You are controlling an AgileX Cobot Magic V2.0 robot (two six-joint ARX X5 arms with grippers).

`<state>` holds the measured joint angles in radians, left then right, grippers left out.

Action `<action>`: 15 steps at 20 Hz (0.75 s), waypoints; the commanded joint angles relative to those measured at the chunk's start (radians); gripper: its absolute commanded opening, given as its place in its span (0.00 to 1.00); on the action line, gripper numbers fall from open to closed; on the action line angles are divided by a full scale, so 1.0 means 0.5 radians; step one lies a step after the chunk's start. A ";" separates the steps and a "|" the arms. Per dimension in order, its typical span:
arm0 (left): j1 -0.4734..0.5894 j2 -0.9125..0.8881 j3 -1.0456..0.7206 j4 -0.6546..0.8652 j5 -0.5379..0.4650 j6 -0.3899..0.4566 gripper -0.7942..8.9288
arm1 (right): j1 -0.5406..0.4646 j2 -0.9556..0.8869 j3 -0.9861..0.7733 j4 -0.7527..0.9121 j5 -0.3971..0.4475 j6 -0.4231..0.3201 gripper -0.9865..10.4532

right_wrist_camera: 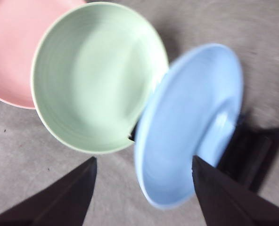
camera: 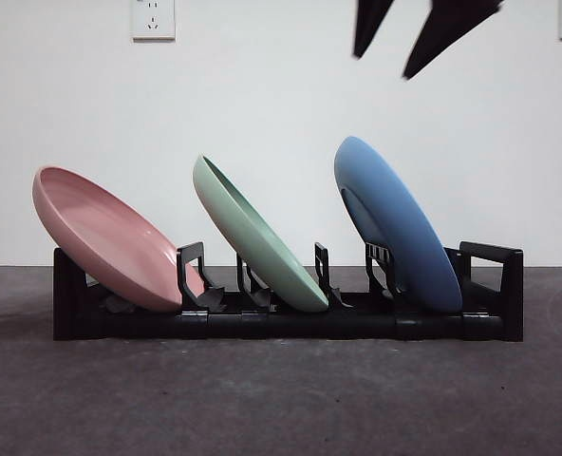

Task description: Place the plate

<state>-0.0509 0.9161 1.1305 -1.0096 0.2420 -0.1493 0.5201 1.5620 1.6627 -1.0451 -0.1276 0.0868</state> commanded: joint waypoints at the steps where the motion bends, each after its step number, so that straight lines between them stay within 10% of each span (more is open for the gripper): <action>1: -0.005 0.011 0.050 0.018 0.013 -0.004 0.43 | 0.040 0.119 0.068 0.027 0.020 0.025 0.36; 15: -0.005 0.011 0.050 0.015 0.013 -0.002 0.43 | 0.057 0.430 0.069 0.114 0.064 0.012 0.23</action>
<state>-0.0509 0.9161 1.1305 -1.0096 0.2420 -0.1493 0.5415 1.7531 1.6711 -0.9943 -0.1005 0.0864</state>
